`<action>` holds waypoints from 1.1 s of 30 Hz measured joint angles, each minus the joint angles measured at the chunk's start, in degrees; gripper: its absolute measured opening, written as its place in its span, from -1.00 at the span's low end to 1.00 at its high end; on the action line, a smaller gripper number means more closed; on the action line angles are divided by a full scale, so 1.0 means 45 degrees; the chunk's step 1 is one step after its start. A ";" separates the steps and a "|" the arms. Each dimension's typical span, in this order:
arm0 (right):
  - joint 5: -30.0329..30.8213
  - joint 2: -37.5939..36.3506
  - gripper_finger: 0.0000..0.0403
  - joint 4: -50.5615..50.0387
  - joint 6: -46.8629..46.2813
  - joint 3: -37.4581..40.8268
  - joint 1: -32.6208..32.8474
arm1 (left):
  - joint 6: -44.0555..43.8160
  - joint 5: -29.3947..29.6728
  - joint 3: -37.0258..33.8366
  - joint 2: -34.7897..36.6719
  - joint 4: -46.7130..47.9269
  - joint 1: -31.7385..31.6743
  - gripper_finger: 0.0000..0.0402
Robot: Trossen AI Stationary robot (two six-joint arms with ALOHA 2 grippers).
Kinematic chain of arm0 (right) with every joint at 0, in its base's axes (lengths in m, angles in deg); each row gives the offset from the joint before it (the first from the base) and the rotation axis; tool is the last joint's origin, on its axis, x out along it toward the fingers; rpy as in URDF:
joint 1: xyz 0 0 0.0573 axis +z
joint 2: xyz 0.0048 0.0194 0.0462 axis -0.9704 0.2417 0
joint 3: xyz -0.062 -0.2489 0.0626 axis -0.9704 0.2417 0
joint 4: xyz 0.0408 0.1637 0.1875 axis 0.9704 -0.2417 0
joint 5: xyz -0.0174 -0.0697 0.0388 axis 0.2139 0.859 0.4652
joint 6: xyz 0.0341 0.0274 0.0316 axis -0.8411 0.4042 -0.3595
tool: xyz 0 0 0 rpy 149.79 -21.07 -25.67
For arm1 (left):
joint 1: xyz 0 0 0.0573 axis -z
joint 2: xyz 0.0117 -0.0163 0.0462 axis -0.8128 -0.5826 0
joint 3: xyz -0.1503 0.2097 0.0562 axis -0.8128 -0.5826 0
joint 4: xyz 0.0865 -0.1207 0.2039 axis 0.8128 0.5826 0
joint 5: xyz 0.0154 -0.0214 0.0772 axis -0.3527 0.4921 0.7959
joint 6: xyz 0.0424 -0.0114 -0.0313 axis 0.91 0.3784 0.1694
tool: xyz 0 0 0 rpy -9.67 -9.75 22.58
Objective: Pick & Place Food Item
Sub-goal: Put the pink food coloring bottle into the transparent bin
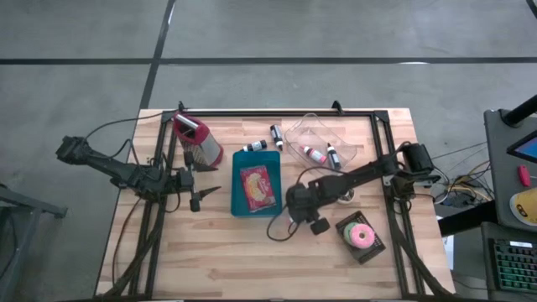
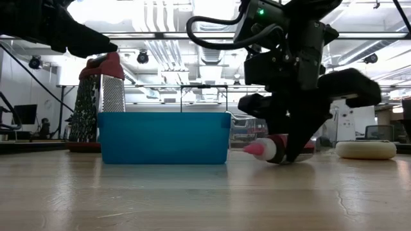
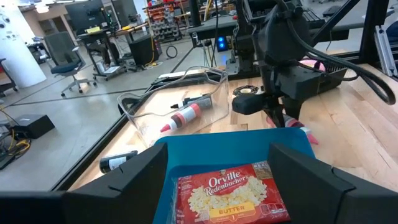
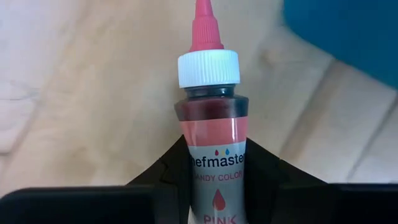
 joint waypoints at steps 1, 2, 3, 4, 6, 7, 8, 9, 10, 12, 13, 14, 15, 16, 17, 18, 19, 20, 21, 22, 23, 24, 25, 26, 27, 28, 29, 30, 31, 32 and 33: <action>-0.0124 -0.0007 -0.55 -0.0024 -0.0053 0.0000 0.0056 | 0.0000 0.0000 0.0000 0.0000 0.0000 0.0002 0.42; -0.0189 -0.0017 -0.55 -0.0024 -0.0125 0.0005 0.0135 | 0.0000 0.0000 0.0000 0.0000 -0.0001 0.0000 0.42; -0.0185 -0.0031 -0.55 -0.0030 -0.0167 0.0006 0.0226 | 0.0000 0.0000 0.0000 0.0000 0.0000 0.0000 0.42; -0.0189 -0.0053 -0.55 -0.0034 -0.0205 0.0010 0.0330 | 0.0000 0.0000 0.0000 0.0000 -0.0002 0.0000 0.42; -0.0228 -0.0120 -0.55 -0.0064 -0.0232 0.0026 0.0535 | 0.0000 0.0004 0.0000 0.0000 -0.0005 0.0000 0.42; -0.0267 -0.0143 -0.55 -0.0068 -0.0274 0.0037 0.0639 | 0.0001 0.0005 0.0000 0.0000 -0.0004 0.0000 0.42; -0.0284 -0.0172 -0.55 -0.0072 -0.0336 0.0040 0.0722 | 0.0005 0.0005 0.0000 0.0000 0.0000 0.0000 0.42; -0.0286 -0.0190 -0.55 -0.0065 -0.0410 0.0042 0.0803 | 0.0010 0.0005 0.0000 0.0000 0.0000 0.0000 0.42; -0.0286 -0.0194 -0.55 -0.0045 -0.0482 0.0039 0.0870 | 0.0028 0.0005 0.0000 0.0000 0.0000 0.0002 0.42; -0.0276 -0.0201 -0.55 -0.0004 -0.0593 0.0029 0.0994 | 0.0029 0.0005 0.0000 0.0000 0.0000 0.0000 0.42; -0.0270 -0.0204 -0.55 0.0085 -0.0634 0.0029 0.1071 | 0.0029 0.0005 0.0000 0.0000 0.0000 0.0000 0.42; -0.0266 -0.0204 -0.55 0.0246 -0.0644 0.0030 0.1149 | 0.0029 0.0005 0.0000 0.0000 -0.0004 0.0004 0.42; -0.0266 -0.0210 -0.55 0.0451 -0.0648 0.0044 0.1239 | 0.0029 0.0005 0.0000 0.0000 0.0000 0.0000 0.42; -0.0271 -0.0219 -0.55 0.0628 -0.0647 0.0044 0.1322 | 0.0029 0.0005 0.0000 0.0000 0.0000 0.0004 0.42; -0.0276 -0.0227 -0.55 0.0812 -0.0643 0.0044 0.1396 | 0.0029 0.0005 0.0000 0.0000 0.0000 0.0005 0.42; -0.0275 -0.0228 -0.55 0.1043 -0.0643 0.0044 0.1450 | 0.0029 0.0005 0.0000 0.0000 0.0000 0.0005 0.42; -0.0276 -0.0231 -0.55 0.1243 -0.0643 0.0044 0.1494 | 0.0038 0.0005 0.0000 0.0000 0.0000 0.0001 0.42; -0.0273 -0.0235 -0.55 0.1418 -0.0641 0.0044 0.1531 | 0.0039 0.0005 0.0000 0.0002 0.0000 0.0000 0.42; -0.0260 -0.0238 -0.55 0.1578 -0.0637 0.0044 0.1554 | 0.0039 0.0005 0.0000 0.0001 0.0000 0.0000 0.42; -0.0261 -0.0238 -0.55 0.1728 -0.0631 0.0044 0.1562 | 0.0039 0.0005 0.0000 0.0000 0.0000 0.0001 0.42; -0.0251 -0.0238 -0.55 0.1871 -0.0623 0.0044 0.1585 | 0.0039 0.0005 0.0000 0.0000 0.0000 0.0001 0.42; -0.0252 -0.0238 -0.55 0.2009 -0.0614 0.0044 0.1599 | 0.0039 0.0005 0.0000 0.0000 0.0000 0.0003 0.42; -0.0247 -0.0238 -0.55 0.2168 -0.0581 0.0044 0.1613 | 0.0039 0.0005 0.0000 0.0003 0.0000 0.0004 0.42; -0.0254 -0.0238 -0.55 0.2364 -0.0559 0.0044 0.1619 | 0.0039 0.0005 0.0000 0.0000 0.0000 0.0000 0.42; -0.0256 -0.0238 -0.55 0.2578 -0.0534 0.0044 0.1619 | 0.0039 0.0005 0.0000 0.0000 0.0000 0.0000 0.42; -0.0257 -0.0241 -0.55 0.2794 -0.0521 0.0044 0.1619 | 0.0039 0.0005 0.0000 0.0004 0.0000 0.0004 0.42; -0.0249 -0.0243 -0.55 0.3052 -0.0465 0.0044 0.1616 | 0.0039 0.0005 0.0000 0.0000 0.0000 0.0005 0.42; -0.0242 -0.0243 -0.55 0.3320 -0.0400 0.0051 0.1614 | 0.0039 0.0005 0.0000 0.0000 0.0000 0.0002 0.42; -0.0229 -0.0245 -0.55 0.3608 -0.0307 0.0071 0.1609 | 0.0039 0.0005 0.0000 0.0000 0.0000 0.0000 0.42; -0.0223 -0.0253 -0.55 0.3930 -0.0248 0.0097 0.1609 | 0.0039 0.0005 0.0000 0.0004 0.0000 0.0000 0.42; -0.0223 -0.0253 -0.55 0.4289 -0.0195 0.0124 0.1609 | 0.0039 0.0005 0.0000 0.0000 0.0000 0.0003 0.42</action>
